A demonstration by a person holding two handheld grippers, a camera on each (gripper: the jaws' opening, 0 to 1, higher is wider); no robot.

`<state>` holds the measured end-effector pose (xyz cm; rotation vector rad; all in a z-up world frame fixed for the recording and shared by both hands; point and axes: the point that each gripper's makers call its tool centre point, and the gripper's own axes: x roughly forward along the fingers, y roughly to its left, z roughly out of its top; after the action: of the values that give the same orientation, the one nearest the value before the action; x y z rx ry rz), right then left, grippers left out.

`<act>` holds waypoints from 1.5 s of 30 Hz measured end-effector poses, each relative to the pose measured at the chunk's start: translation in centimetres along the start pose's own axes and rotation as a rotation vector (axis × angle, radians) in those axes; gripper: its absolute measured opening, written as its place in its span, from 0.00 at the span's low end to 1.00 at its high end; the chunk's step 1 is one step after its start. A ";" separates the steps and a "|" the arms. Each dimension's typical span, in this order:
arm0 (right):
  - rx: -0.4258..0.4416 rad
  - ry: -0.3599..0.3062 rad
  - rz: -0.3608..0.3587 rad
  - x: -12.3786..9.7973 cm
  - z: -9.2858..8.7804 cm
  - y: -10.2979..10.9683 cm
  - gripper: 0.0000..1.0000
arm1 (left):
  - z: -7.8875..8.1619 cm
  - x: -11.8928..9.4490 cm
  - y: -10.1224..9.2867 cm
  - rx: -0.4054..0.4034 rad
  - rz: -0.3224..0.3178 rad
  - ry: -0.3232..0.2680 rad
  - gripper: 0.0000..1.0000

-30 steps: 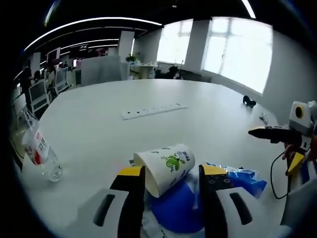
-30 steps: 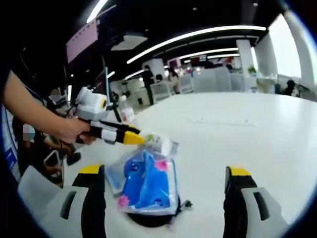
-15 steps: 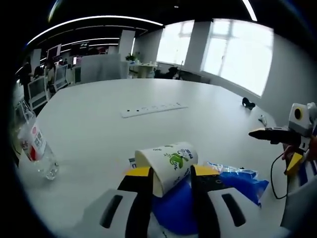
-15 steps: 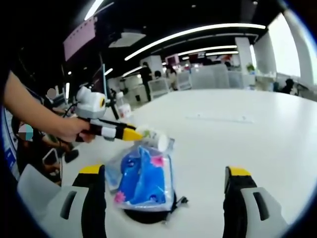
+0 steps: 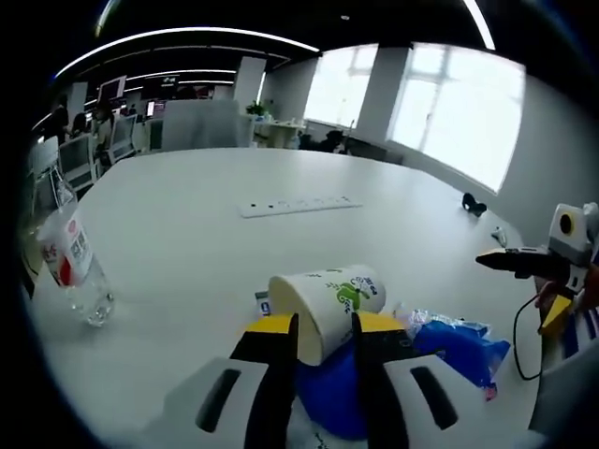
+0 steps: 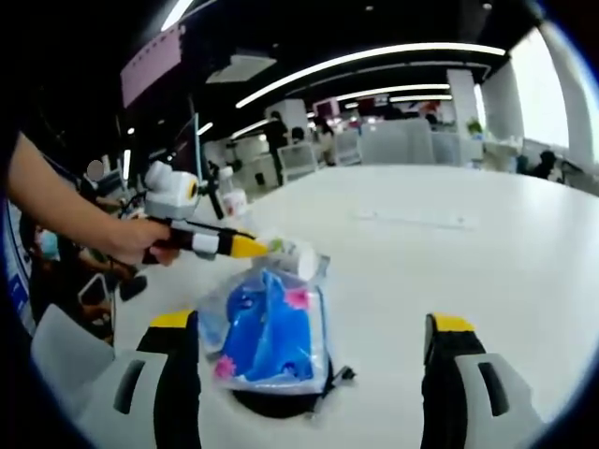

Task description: Arrange the tabletop items into an orderly group along one side of the table until the central work area is clear of visible clutter.

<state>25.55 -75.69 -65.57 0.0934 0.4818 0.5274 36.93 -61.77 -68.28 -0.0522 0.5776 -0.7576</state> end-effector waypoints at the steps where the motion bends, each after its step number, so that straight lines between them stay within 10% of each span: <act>1: -0.003 0.002 0.001 0.0 0.0 0.1 0.98 | 0.0 0.0 0.0 -0.004 -0.002 -0.001 0.20; 45: -0.030 -0.035 0.023 -0.9 1.8 1.3 0.98 | 3.3 -0.7 -2.7 0.052 -0.060 -0.009 0.02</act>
<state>25.14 -74.93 -63.34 0.0794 0.4387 0.5546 36.49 -63.81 -64.45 -0.0246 0.5497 -0.8300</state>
